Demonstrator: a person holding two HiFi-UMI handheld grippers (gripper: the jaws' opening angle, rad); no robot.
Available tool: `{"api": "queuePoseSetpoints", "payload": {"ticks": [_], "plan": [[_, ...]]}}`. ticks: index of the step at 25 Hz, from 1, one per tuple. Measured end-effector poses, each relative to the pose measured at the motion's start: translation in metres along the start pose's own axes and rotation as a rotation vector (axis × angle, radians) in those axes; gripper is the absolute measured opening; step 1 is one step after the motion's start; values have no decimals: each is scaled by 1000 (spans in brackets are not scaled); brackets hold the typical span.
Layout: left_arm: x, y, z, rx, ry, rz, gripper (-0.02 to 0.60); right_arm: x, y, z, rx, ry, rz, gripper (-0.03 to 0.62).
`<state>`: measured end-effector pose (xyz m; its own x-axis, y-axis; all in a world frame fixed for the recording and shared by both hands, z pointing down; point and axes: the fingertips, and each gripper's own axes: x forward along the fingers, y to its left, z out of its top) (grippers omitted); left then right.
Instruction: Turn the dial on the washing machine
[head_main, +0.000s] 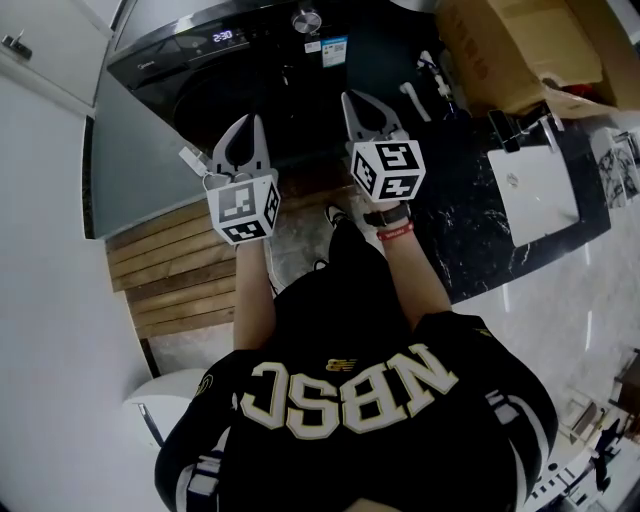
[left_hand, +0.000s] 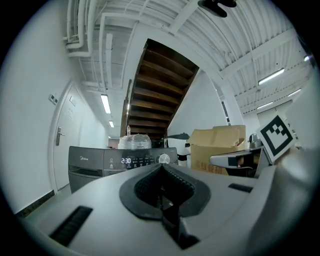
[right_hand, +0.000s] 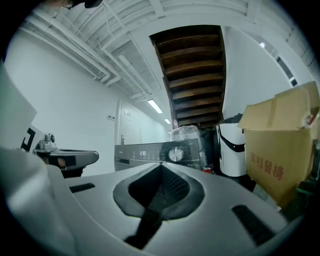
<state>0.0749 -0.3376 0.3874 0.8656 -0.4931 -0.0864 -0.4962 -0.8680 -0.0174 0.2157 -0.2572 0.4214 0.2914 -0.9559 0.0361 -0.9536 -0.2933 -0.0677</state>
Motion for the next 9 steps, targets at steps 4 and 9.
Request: {"api": "queuePoseSetpoints", "payload": {"ticks": [4, 9], "plan": [[-3, -1, -16, -28, 28, -9, 14, -1, 0, -8, 19, 19, 38, 8], [-2, 7, -7, 3, 16, -10, 14, 22, -7, -11, -78, 79, 151, 8]]}}
